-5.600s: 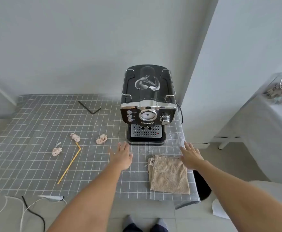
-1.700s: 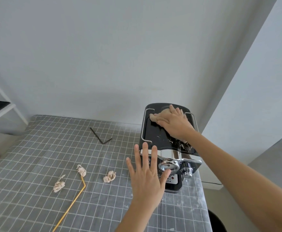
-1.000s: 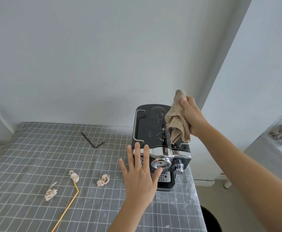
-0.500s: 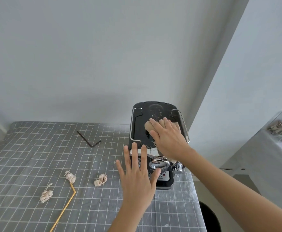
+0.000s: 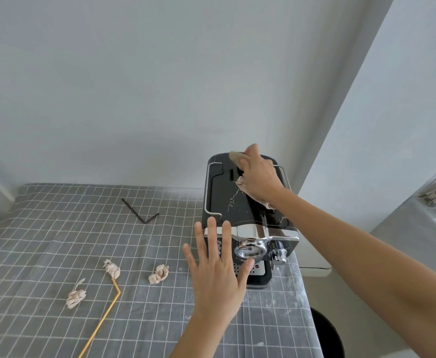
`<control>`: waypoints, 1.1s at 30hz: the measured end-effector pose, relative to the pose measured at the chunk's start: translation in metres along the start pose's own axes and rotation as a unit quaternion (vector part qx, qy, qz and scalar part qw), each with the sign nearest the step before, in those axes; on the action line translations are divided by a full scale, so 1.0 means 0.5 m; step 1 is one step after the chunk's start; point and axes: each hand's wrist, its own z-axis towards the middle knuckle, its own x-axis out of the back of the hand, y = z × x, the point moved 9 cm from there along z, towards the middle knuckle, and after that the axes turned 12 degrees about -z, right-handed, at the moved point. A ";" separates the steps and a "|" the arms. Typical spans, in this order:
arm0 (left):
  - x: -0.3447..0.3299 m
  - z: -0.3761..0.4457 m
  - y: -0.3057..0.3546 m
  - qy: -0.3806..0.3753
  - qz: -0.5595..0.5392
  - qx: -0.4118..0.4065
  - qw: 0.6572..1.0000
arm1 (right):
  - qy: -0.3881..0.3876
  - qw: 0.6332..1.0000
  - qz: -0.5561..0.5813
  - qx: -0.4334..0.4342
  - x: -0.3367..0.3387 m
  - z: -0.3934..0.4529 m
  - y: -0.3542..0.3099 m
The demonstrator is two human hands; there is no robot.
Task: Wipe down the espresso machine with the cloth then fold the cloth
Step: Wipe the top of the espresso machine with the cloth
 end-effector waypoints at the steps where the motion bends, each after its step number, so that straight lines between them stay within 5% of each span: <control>1: 0.000 -0.001 -0.001 -0.001 -0.002 -0.001 1.000 | 0.018 0.998 0.061 -0.028 0.019 -0.002 0.010; 5: 0.004 0.000 -0.002 -0.003 -0.006 -0.005 1.000 | 0.078 0.948 0.275 -0.140 0.106 0.005 0.066; 8: 0.004 0.001 -0.001 -0.001 -0.002 -0.007 1.000 | 0.035 0.892 0.412 -0.182 0.102 -0.004 0.079; 11: 0.001 0.000 -0.003 0.000 -0.006 -0.008 1.000 | 0.086 0.984 0.135 -0.081 0.100 -0.004 0.066; 13: 0.002 0.001 -0.004 0.002 -0.007 -0.007 1.000 | 0.026 1.000 0.015 0.006 0.042 -0.014 0.034; 16: 0.003 0.002 -0.002 0.005 -0.005 -0.006 1.000 | -0.072 0.991 -0.109 0.015 -0.037 -0.033 0.028; 21: -0.002 0.004 -0.004 0.006 -0.004 -0.007 1.000 | -0.056 0.991 -0.120 0.021 -0.035 -0.009 0.021; 25: -0.008 0.003 -0.004 0.006 -0.009 -0.005 1.000 | 0.005 0.994 -0.054 0.091 -0.016 -0.019 0.000; 33: -0.011 0.002 -0.005 0.004 -0.012 -0.004 1.000 | -0.021 0.965 -0.058 0.255 -0.019 -0.064 -0.030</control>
